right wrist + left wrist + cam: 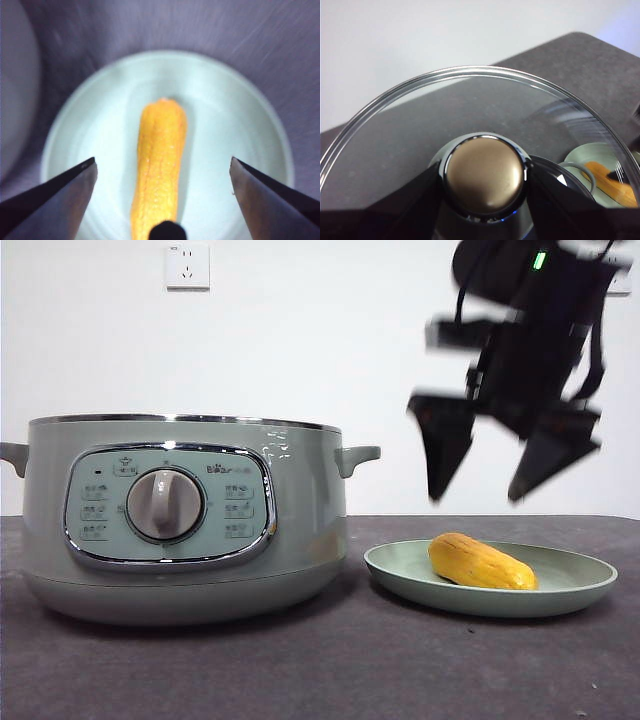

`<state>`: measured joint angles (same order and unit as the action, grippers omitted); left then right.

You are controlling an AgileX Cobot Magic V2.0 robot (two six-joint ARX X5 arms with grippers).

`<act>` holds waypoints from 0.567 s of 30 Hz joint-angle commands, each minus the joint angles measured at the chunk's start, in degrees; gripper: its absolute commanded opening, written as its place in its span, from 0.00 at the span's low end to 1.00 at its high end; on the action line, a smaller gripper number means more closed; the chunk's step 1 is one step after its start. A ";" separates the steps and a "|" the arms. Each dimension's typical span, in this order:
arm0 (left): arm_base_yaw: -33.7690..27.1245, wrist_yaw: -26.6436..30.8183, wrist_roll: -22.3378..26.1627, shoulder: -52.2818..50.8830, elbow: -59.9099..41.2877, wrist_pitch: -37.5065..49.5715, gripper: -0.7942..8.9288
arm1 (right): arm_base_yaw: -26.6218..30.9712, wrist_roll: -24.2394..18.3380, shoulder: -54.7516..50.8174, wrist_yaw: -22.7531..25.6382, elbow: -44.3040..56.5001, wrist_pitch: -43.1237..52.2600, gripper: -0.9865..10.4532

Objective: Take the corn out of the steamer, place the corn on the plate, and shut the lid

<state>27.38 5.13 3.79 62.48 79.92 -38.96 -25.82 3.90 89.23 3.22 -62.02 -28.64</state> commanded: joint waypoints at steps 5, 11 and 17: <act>-0.07 -0.90 -3.82 0.35 -8.90 10.32 0.07 | 0.00 0.76 -11.19 0.26 0.24 -0.46 0.47; 0.00 -1.11 -5.25 1.05 -14.80 16.09 0.07 | 0.00 1.64 -20.55 0.31 0.24 -0.83 0.47; 0.37 -1.18 -5.68 3.63 -17.57 19.34 0.07 | 0.00 1.64 -27.78 0.28 0.24 -3.54 0.47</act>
<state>27.44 3.97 -1.21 66.02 62.35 -22.15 -25.80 4.84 61.89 3.25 -62.02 -32.12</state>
